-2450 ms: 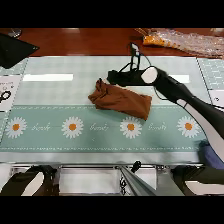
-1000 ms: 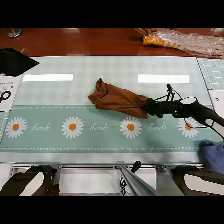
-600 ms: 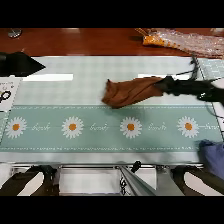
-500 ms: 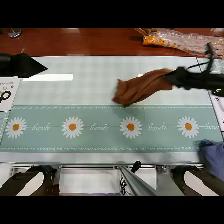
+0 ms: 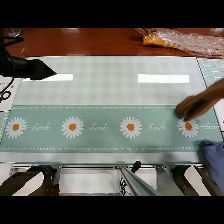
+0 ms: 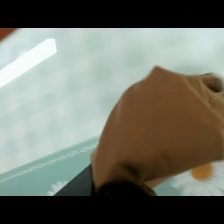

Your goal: Fold the shirts.

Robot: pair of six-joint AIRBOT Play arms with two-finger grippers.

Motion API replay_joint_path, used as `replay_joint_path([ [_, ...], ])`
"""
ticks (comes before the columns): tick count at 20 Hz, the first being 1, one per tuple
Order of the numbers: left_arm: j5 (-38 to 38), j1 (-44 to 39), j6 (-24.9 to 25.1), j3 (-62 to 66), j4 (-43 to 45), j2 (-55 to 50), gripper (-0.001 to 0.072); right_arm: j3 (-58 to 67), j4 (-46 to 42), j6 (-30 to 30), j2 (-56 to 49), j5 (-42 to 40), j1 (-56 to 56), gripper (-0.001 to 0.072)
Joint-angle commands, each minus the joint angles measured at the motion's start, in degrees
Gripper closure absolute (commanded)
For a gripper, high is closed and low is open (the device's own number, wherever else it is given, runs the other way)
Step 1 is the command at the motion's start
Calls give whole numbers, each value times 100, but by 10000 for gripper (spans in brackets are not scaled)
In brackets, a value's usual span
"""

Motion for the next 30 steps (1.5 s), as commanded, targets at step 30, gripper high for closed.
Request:
replay_joint_path([
  [30,2199,588,765,326,-17,28,693,-1054,-5960,2,581,1211,-4011,691],
])
